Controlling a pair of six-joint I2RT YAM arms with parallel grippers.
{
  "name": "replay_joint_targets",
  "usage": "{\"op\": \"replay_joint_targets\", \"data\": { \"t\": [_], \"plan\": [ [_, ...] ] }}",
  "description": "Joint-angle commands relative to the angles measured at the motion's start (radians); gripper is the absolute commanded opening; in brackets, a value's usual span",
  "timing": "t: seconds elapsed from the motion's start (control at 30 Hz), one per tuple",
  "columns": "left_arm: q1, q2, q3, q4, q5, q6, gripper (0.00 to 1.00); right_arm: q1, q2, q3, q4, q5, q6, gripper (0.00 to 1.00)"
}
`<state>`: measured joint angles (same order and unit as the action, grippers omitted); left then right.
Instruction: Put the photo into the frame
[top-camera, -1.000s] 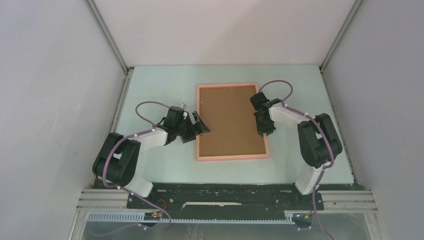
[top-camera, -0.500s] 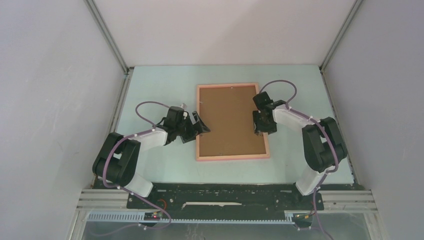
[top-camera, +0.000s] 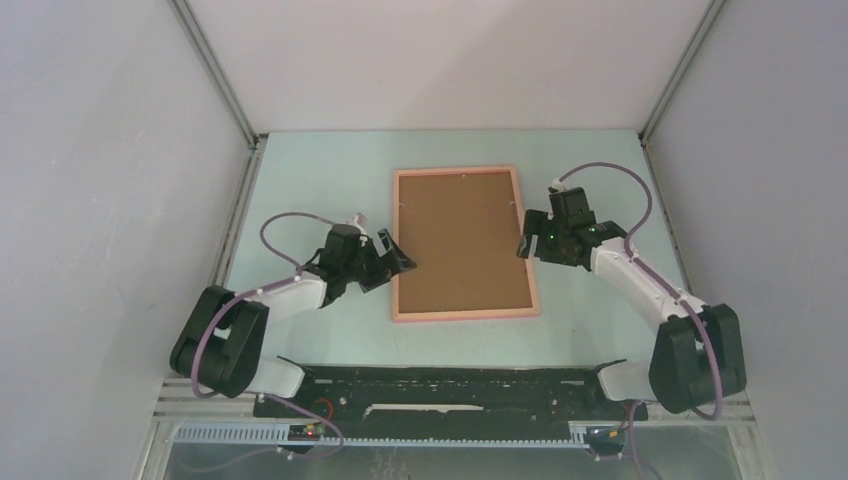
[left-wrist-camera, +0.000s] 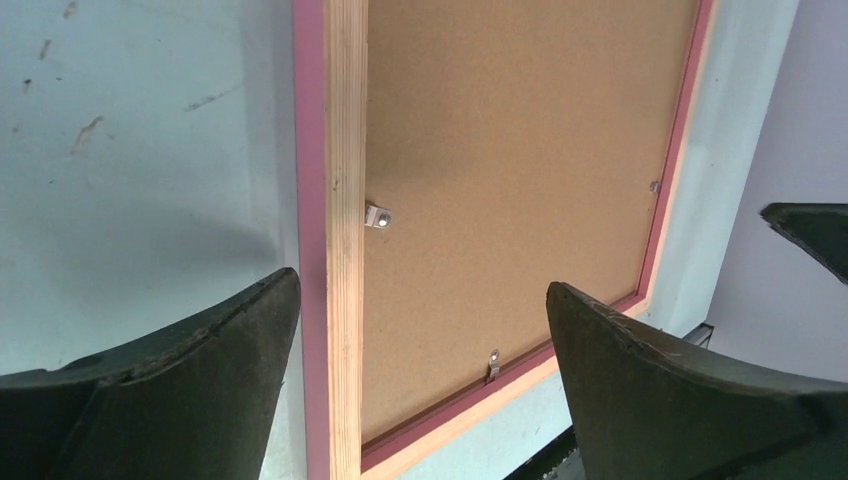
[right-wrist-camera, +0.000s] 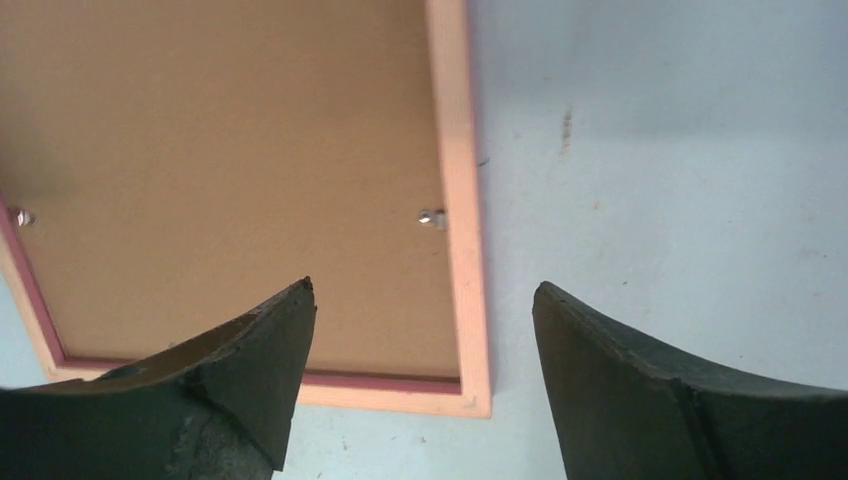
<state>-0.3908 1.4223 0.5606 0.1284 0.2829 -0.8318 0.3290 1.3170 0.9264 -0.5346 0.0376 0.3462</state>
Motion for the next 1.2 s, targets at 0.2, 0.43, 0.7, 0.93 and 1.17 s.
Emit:
{"op": "replay_joint_targets", "data": {
  "t": [0.2,0.43,0.7,0.93,1.17],
  "plan": [
    [-0.039,-0.258,-0.051,-0.024,-0.144,0.017,1.00,-0.154,0.172,-0.076,0.103,-0.192,0.098,0.67],
    [-0.119,-0.423,0.041,-0.278,-0.125,0.196,1.00,-0.134,0.221,-0.137,0.147,-0.168,0.082,0.57],
    [-0.328,-0.375,0.152,-0.324,-0.149,0.251,1.00,-0.077,0.258,-0.117,0.132,-0.135,0.083,0.38],
    [-0.635,-0.211,0.310,-0.327,-0.455,0.528,1.00,-0.072,0.195,-0.063,0.055,-0.221,0.059,0.08],
    [-0.879,-0.047,0.379,-0.234,-0.666,0.913,0.99,-0.085,0.162,0.014,-0.031,-0.338,0.057,0.00]
  ]
}}
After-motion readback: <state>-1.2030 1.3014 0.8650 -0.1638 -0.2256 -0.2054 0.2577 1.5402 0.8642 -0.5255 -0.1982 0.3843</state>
